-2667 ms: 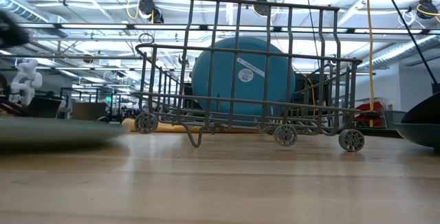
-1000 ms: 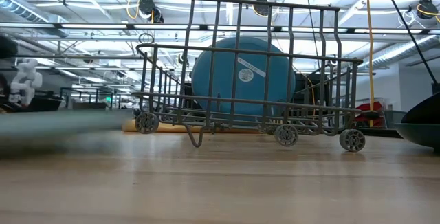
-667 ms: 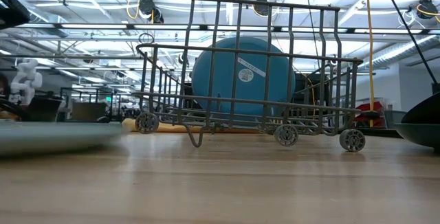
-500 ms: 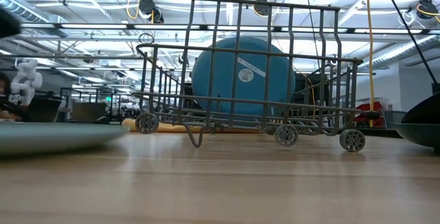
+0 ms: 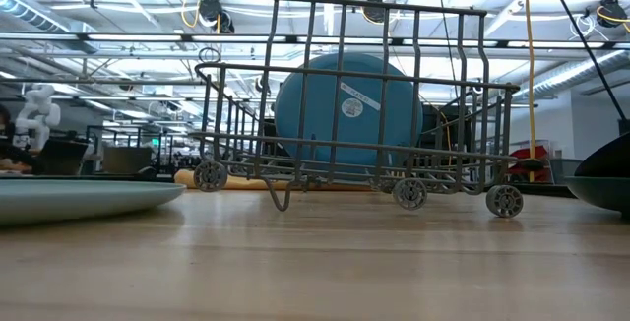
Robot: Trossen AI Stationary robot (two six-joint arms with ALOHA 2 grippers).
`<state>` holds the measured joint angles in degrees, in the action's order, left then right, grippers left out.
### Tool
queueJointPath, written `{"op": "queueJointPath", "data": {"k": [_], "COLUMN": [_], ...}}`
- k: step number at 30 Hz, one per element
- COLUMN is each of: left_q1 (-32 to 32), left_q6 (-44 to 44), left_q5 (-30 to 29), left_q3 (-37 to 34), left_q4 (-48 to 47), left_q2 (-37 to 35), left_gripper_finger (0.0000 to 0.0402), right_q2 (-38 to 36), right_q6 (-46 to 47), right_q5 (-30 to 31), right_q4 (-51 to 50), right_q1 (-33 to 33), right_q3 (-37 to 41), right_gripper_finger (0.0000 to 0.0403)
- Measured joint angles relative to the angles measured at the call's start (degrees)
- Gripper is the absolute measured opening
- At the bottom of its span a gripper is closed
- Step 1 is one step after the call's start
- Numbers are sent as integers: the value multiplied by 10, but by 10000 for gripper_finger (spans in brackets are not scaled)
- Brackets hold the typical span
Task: Sort dishes
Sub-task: Put the light blue plate into the dish rack
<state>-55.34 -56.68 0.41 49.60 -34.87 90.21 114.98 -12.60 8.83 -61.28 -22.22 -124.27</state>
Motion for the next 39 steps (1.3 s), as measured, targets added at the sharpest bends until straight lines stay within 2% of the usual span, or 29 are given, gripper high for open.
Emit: {"op": "queueJointPath", "data": {"k": [10,14,19,25,34,39], "left_q1": [-23,-23,-24,-24,-24,-27], "left_q6": [-19,-44,-61,-60,-60,-60], "left_q5": [-6,-7,-29,-46,-59,-72], "left_q3": [5,6,24,16,-4,-4], "left_q4": [-14,-23,-103,-98,-52,-35], "left_q2": [56,60,62,62,60,61], "left_gripper_finger": [223,223,223,223,223,223], "right_q2": [0,0,0,12,115,186], "right_q6": [5,6,-1,-20,-111,-175], "right_q5": [0,0,0,0,-1,12], "right_q4": [4,9,26,66,117,189], "right_q1": [0,0,0,1,1,1], "right_q3": [0,0,0,1,2,2], "right_gripper_finger": [242,242,242,242,242,242]}}
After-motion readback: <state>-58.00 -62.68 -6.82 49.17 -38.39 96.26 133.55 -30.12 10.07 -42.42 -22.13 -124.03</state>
